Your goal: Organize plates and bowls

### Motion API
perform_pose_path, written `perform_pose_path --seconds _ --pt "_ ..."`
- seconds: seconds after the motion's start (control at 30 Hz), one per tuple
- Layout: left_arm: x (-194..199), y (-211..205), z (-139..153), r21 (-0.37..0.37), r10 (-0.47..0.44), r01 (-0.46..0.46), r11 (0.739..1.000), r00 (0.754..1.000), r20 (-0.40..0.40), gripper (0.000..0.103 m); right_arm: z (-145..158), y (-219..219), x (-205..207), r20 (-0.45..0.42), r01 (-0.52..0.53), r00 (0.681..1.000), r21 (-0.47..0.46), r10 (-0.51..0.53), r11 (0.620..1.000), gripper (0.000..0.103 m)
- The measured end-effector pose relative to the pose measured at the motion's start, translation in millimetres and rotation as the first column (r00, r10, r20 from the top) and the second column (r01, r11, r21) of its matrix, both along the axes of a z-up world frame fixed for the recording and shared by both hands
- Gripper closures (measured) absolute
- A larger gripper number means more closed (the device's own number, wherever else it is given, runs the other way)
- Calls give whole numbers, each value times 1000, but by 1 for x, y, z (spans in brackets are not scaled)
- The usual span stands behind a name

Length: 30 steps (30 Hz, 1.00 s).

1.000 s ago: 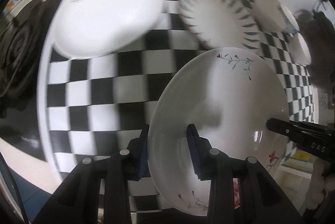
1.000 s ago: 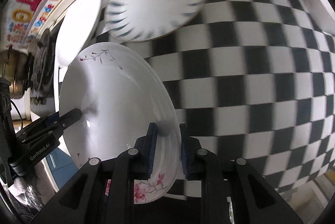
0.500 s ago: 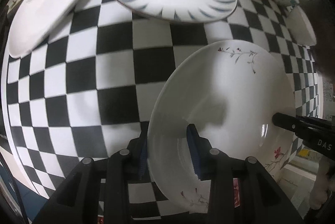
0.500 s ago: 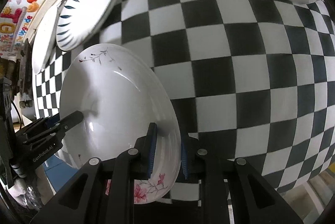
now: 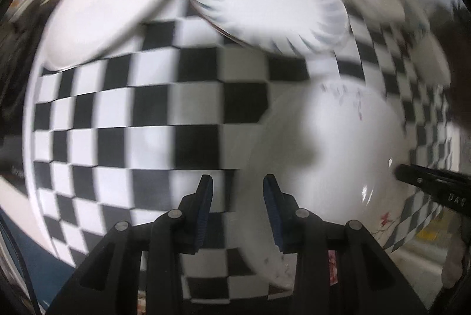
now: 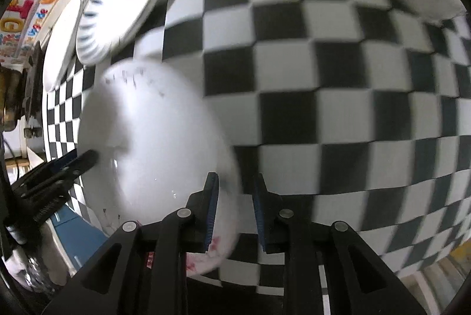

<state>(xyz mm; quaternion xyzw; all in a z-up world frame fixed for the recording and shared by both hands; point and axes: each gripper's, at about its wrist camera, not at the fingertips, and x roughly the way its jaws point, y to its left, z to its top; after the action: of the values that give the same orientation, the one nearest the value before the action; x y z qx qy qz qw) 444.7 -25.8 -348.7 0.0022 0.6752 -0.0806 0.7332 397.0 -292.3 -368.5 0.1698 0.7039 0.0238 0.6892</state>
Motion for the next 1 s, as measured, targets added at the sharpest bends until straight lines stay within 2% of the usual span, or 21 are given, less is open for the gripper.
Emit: perform_pose_path --seconds 0.07,0.1,0.17,0.23,0.33,0.4,0.5,0.63,0.7,0.83,1.0 --pt "-1 29 25 -17 87 -86 996 995 43 70 27 -11 5 52 5 999 7 -5 1000 59" --pt "0 42 36 -30 127 -125 992 990 65 70 39 -11 9 84 -5 996 7 5 1000 55" --pt "5 67 52 -47 198 -194 980 975 101 67 71 0 25 183 -46 982 14 43 999 36" --pt "18 90 63 -62 260 -254 965 957 125 63 94 23 48 260 -106 962 51 89 993 26" --pt "44 121 61 -84 352 -343 936 928 126 63 109 79 99 330 -204 931 125 153 971 25" --pt "63 147 49 -127 415 -404 906 906 78 63 106 115 136 321 -248 926 122 198 961 25" --pt "82 179 31 -140 488 -478 867 872 50 63 86 173 202 266 -297 930 134 255 945 25" --pt "105 220 6 -162 559 -550 819 829 9 63 62 222 264 191 -342 929 113 318 933 25" --pt "113 227 -5 -162 564 -558 814 825 -8 63 48 242 287 168 -368 922 102 348 924 25" --pt "133 233 -24 -144 555 -553 820 831 -31 63 11 274 318 123 -409 910 110 396 906 25" --pt "151 229 -36 -147 532 -532 834 846 -44 63 -24 286 341 58 -408 913 114 404 906 28"
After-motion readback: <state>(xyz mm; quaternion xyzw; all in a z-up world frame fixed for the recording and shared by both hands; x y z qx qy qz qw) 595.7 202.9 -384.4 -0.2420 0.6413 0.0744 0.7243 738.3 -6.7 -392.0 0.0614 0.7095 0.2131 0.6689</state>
